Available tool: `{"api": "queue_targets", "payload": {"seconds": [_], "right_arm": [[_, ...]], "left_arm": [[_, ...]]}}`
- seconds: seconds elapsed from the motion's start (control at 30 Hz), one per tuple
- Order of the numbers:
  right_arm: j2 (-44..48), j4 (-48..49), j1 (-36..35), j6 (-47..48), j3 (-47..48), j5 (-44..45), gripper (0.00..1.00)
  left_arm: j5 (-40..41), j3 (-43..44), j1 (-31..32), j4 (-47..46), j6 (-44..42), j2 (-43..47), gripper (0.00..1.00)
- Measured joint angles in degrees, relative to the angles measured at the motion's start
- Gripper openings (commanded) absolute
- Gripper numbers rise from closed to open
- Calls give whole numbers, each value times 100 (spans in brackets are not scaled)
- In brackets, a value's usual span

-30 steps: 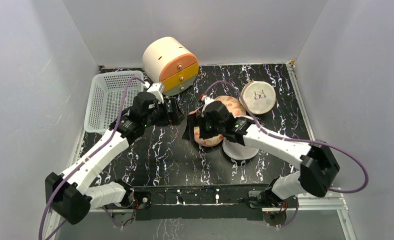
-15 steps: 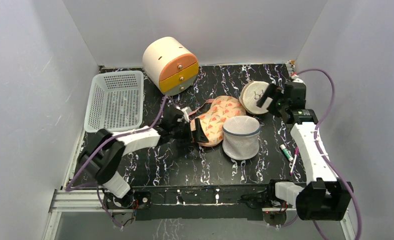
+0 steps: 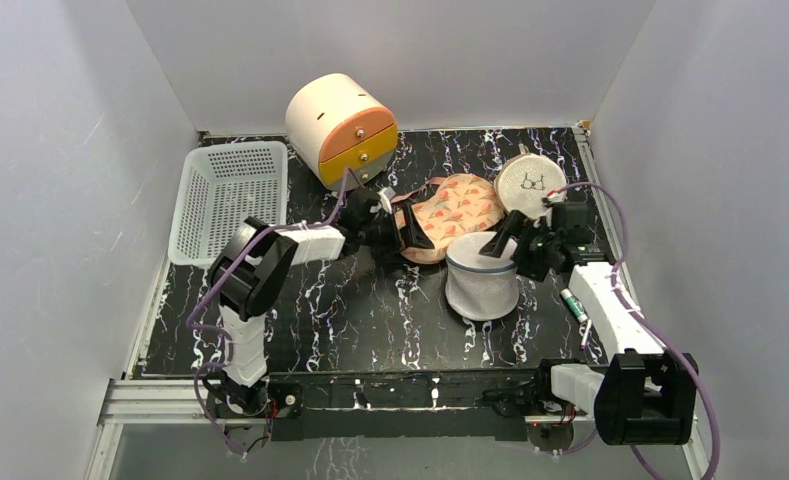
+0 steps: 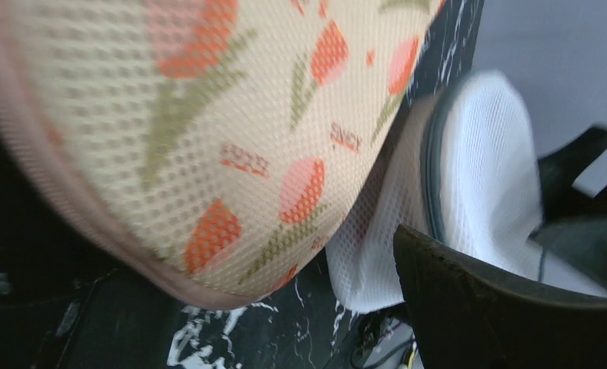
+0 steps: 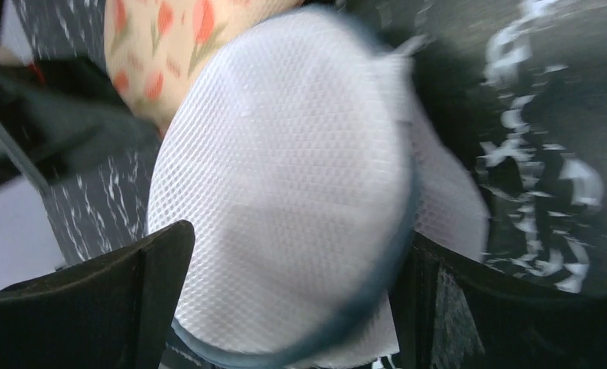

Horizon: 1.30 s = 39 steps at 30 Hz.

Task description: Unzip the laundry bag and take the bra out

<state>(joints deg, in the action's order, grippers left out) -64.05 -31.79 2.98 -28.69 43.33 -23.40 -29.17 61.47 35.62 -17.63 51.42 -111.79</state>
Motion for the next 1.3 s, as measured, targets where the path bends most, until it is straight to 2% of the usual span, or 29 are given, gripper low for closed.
{"api": "queue_targets", "payload": {"seconds": [0.23, 0.33, 0.43, 0.57, 0.73, 0.9, 1.1, 1.23, 1.3], "right_arm": [[-15, 986, -1978, -734, -286, -175, 91], [-107, 1528, -2728, -1071, -297, -247, 93], [-284, 2116, -3136, -1366, -339, -474, 95], [-317, 2798, -3187, -1650, -647, -763, 98], [-219, 2553, -3156, -1421, -603, -490, 98], [109, 1803, -2736, -885, -269, -37, 98], [433, 1357, -1690, -562, -225, -48, 98], [378, 1272, -1714, -505, -267, -278, 98], [289, 1366, -1976, -555, -356, -321, 98]], "left_arm": [[323, 682, -876, 894, -719, 59, 98], [660, 645, -962, 1506, -1217, 592, 98], [1034, 372, -907, 2022, -1639, 1497, 98], [1613, 42, -848, 2702, -2055, 2846, 99], [1816, -24, -850, 3204, -2277, 3823, 98], [1381, -42, -804, 3244, -2227, 3759, 98], [1099, -46, -450, 3185, -2107, 3331, 98], [1226, -46, -219, 3191, -2046, 3314, 98], [1331, -48, -155, 3209, -2024, 3335, 98]]}}
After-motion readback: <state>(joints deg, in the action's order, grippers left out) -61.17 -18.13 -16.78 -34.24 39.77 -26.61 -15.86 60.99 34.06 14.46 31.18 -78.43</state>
